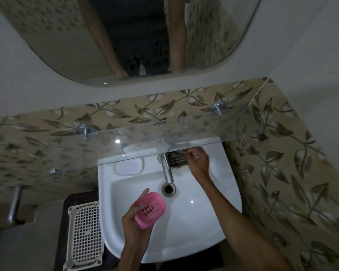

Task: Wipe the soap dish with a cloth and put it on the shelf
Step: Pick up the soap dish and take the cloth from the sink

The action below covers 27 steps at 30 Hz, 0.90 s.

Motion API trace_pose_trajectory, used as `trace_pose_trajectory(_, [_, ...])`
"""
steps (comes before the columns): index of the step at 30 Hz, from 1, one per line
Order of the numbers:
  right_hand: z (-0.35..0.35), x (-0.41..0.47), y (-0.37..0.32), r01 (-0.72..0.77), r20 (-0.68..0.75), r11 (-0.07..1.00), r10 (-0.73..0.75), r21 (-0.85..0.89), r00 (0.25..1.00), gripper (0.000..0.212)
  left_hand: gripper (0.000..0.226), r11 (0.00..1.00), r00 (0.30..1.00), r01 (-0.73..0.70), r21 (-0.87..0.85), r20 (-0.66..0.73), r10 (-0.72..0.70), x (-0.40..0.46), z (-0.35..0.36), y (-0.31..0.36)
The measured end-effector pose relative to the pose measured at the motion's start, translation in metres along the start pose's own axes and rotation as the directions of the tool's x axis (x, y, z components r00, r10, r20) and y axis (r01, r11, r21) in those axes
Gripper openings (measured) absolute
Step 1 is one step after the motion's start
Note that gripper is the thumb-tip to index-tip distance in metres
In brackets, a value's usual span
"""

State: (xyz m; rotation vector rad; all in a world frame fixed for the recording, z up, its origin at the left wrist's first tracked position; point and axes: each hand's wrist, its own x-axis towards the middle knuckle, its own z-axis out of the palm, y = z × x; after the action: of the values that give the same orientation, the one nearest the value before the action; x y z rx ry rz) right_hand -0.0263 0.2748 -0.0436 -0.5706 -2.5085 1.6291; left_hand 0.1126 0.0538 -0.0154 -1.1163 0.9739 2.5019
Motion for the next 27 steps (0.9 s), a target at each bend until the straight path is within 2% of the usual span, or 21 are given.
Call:
trace_pose_trajectory(1, [-0.002,0.002,-0.002,-0.145,-0.015,0.970,0.150,0.194,0.989,0.011,0.050,1.000,1.000,0.004,0.003,0.005,-0.004,-0.001,0.000,0.001])
trace_pose_trajectory(2, [-0.005,0.005,-0.005,-0.270,-0.002,0.896,0.289,0.354,0.957,0.014,0.047,1.000,1.000,0.008,0.002,0.014,-0.008,-0.001,0.000,0.002])
trace_pose_trajectory(4, [-0.013,0.007,-0.006,-0.434,0.068,0.666,0.501,0.607,0.863,0.017,0.044,1.000,0.999,0.010,-0.007,0.039,-0.010,-0.003,0.001,0.002])
trace_pose_trajectory(5, [-0.018,0.005,-0.007,-0.467,0.129,0.532,0.551,0.707,0.824,0.018,0.046,1.000,0.999,0.007,-0.009,0.048,-0.007,-0.005,0.002,0.003])
trace_pose_trajectory(7, [-0.027,-0.006,-0.008,-0.494,0.261,0.306,0.567,0.814,0.782,0.020,0.047,1.000,0.998,0.000,-0.009,0.064,0.001,-0.007,0.005,0.005])
trace_pose_trajectory(10, [-0.039,-0.032,-0.008,-0.541,0.468,-0.012,0.518,0.841,0.716,0.038,0.032,0.999,0.994,0.003,-0.037,0.111,0.001,-0.012,0.011,0.007])
trace_pose_trajectory(12, [-0.045,-0.047,-0.011,-0.563,0.527,-0.100,0.517,0.820,0.675,0.048,0.025,0.999,0.991,0.003,-0.052,0.137,0.004,-0.016,0.016,0.009])
trace_pose_trajectory(14, [-0.050,-0.062,-0.018,-0.579,0.517,-0.061,0.533,0.813,0.670,0.054,0.018,0.999,0.986,-0.015,-0.039,0.166,0.022,-0.023,0.021,0.013])
trace_pose_trajectory(16, [-0.056,-0.077,-0.027,-0.618,0.492,0.071,0.537,0.783,0.685,0.046,0.021,0.999,0.980,-0.034,-0.036,0.196,0.040,-0.032,0.027,0.018])
trace_pose_trajectory(17, [-0.059,-0.084,-0.031,-0.630,0.466,0.175,0.532,0.756,0.707,0.039,0.024,0.999,0.978,-0.043,-0.033,0.204,0.049,-0.036,0.029,0.021])
trace_pose_trajectory(19, [-0.065,-0.098,-0.039,-0.580,0.332,0.458,0.514,0.674,0.791,0.026,0.030,0.997,0.974,-0.065,-0.039,0.215,0.072,-0.043,0.031,0.025])
trace_pose_trajectory(21, [-0.071,-0.112,-0.048,-0.420,0.158,0.716,0.405,0.558,0.901,0.021,0.037,0.995,0.967,-0.078,-0.062,0.239,0.091,-0.052,0.034,0.031])
trace_pose_trajectory(22, [-0.074,-0.118,-0.053,-0.335,0.100,0.789,0.333,0.514,0.938,0.021,0.039,0.994,0.963,-0.083,-0.071,0.250,0.098,-0.056,0.038,0.035])
trace_pose_trajectory(25, [-0.082,-0.132,-0.066,-0.171,0.014,0.886,0.183,0.430,0.983,0.019,0.048,0.991,0.942,-0.084,-0.106,0.315,0.113,-0.075,0.052,0.045])
trace_pose_trajectory(27, [-0.086,-0.138,-0.076,-0.081,0.014,0.909,0.082,0.409,0.997,0.035,0.037,0.987,0.912,-0.095,-0.128,0.386,0.138,-0.090,0.066,0.052])
